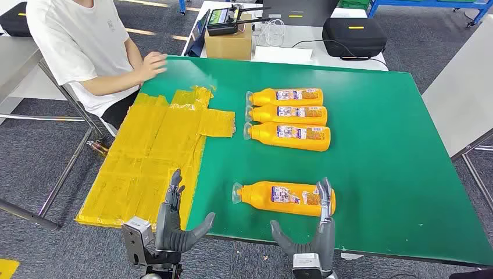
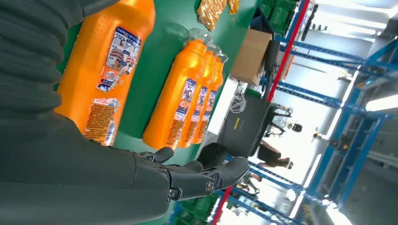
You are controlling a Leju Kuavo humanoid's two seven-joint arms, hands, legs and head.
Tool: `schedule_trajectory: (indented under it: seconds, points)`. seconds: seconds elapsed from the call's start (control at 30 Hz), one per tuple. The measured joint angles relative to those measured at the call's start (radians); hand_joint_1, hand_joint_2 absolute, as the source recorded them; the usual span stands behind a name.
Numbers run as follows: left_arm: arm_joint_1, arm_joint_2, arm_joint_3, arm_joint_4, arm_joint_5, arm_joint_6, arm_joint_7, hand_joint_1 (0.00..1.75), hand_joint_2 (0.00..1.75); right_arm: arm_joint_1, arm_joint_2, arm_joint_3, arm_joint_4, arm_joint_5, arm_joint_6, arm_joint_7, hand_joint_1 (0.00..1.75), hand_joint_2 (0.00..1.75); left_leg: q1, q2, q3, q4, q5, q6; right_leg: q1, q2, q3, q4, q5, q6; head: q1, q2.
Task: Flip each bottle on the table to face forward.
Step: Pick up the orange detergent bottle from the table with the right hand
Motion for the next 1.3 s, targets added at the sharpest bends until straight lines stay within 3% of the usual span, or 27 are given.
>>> schedule_trajectory:
  seconds: [0.33,0.53,0.8,0.97,1.3]
  points:
    - [-0.008,0.000,0.001,0.004,-0.001,-0.016,0.001,0.00,1.75,-0.002,-0.012,-0.011,0.009,0.096,0.000,0.053,0.00,1.75,0.000,0.000,0.000,0.000,0.000,0.000,0.000,0.000,0.000,0.000,0.000,0.000,0.000,0.000]
    - [-0.008,0.000,0.003,0.006,-0.008,-0.015,0.004,0.00,1.75,-0.002,-0.044,-0.045,0.023,0.246,0.000,0.175,0.00,1.75,0.000,0.000,0.000,0.000,0.000,0.000,0.000,0.000,0.000,0.000,0.000,0.000,0.000,0.000]
    - [-0.008,-0.001,0.005,0.006,-0.015,-0.025,0.010,0.00,1.75,-0.002,-0.081,-0.099,0.029,0.375,-0.001,0.240,0.00,1.75,0.000,0.000,0.000,0.000,0.000,0.000,0.000,0.000,0.000,0.000,0.000,0.000,0.000,0.000]
    - [-0.009,-0.012,0.014,0.006,-0.028,-0.033,0.018,0.00,1.75,-0.013,-0.119,-0.119,0.043,0.530,0.012,0.358,0.00,1.75,0.000,0.000,0.000,0.000,0.000,0.000,0.000,0.000,0.000,0.000,0.000,0.000,0.000,0.000]
    - [-0.012,-0.029,0.037,0.006,-0.039,-0.064,0.028,0.00,1.75,-0.075,-0.180,-0.142,0.101,0.686,0.067,0.458,0.00,1.75,0.000,0.000,0.000,0.000,0.000,0.000,0.000,0.000,0.000,0.000,0.000,0.000,0.000,0.000]
